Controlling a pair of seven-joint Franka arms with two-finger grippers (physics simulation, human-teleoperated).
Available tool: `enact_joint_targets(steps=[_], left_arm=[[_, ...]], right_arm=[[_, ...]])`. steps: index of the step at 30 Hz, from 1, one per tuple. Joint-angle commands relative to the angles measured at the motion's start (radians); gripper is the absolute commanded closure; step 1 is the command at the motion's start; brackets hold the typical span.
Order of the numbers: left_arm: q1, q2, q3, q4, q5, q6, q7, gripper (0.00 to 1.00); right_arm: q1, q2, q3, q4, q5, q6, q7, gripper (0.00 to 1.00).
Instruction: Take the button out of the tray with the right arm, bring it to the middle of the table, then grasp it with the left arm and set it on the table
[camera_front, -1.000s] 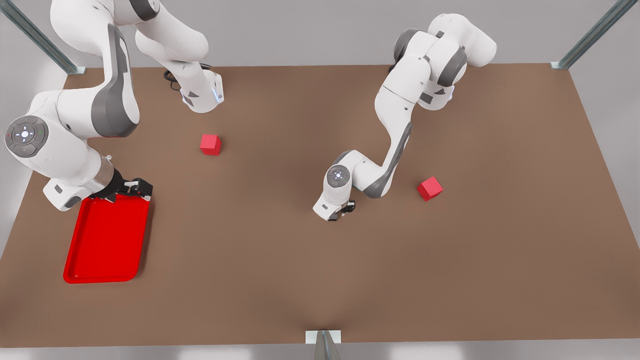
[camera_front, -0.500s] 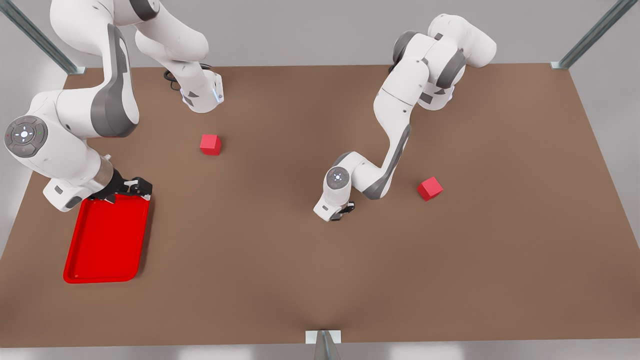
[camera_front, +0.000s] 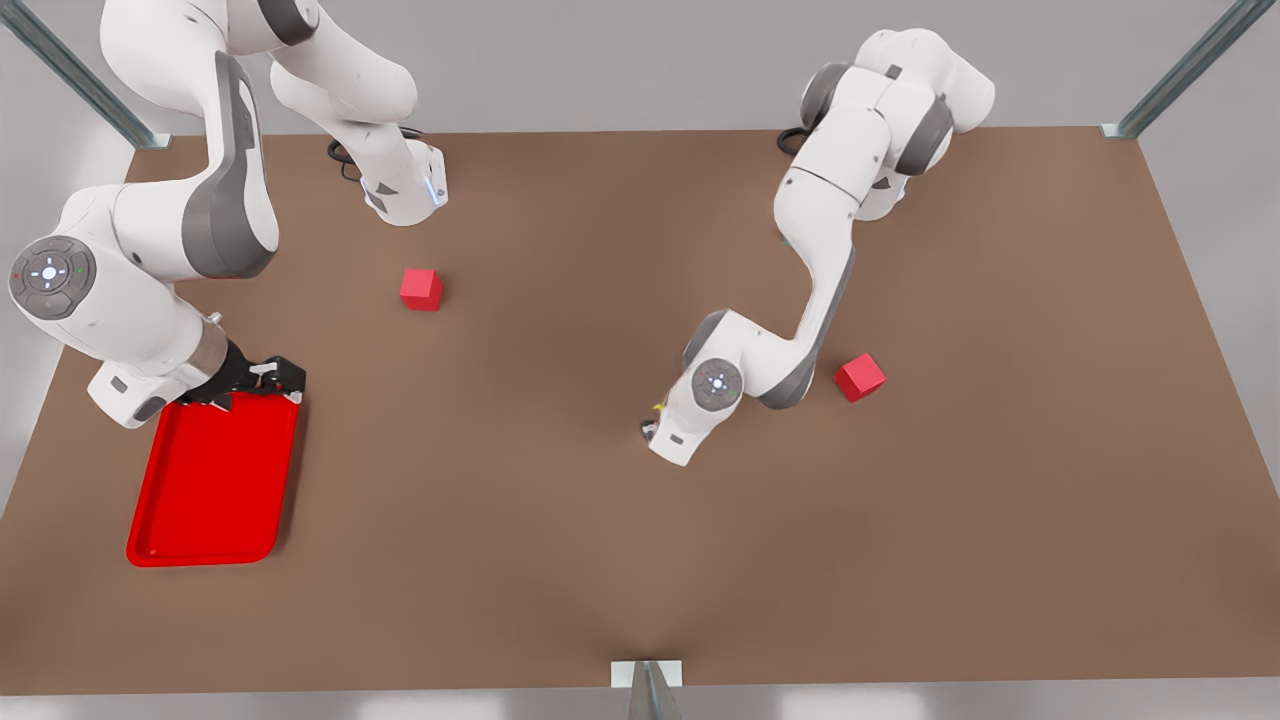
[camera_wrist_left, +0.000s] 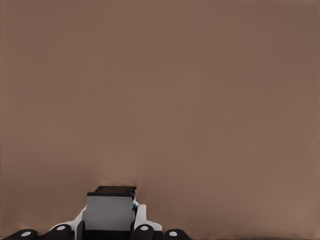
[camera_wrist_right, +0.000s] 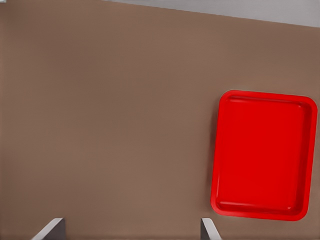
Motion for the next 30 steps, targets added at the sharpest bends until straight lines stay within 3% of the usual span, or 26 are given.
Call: enact_joint_targets(steps=[1,4,6,11,14,30], left_arm=[[0.031,-0.002,-0.003,0.019,-0.237,-0.213,0.011,0.58],[0.083,0.003,-0.002,0.016,-0.482,-0.213,0.019,0.58],[0.113,0.017,-0.001,0.013,-0.801,-0.212,0.108,0.58],[0.157,0.083,-0.001,-0.012,-1.206,-0.203,0.194,0.58],[0.189,0.113,-0.001,-0.025,-1.347,-0.206,0.255,0.59],[0.206,0.196,0.003,-0.018,-1.180,-0.197,0.490,0.59]], right_arm=[[-0.003,-0.001,0.002,0.001,0.001,-0.001,-0.015,0.00],[0.004,-0.001,0.000,-0.001,0.001,0.001,-0.013,0.00],[0.002,-0.001,0.000,-0.001,0.001,0.001,-0.013,0.00],[0.001,-0.001,0.002,0.001,0.001,0.001,-0.013,0.00],[-0.001,-0.001,0.000,0.001,0.001,-0.001,-0.013,0.00],[0.001,0.000,0.000,-0.001,-0.001,-0.001,-0.013,0.00]])
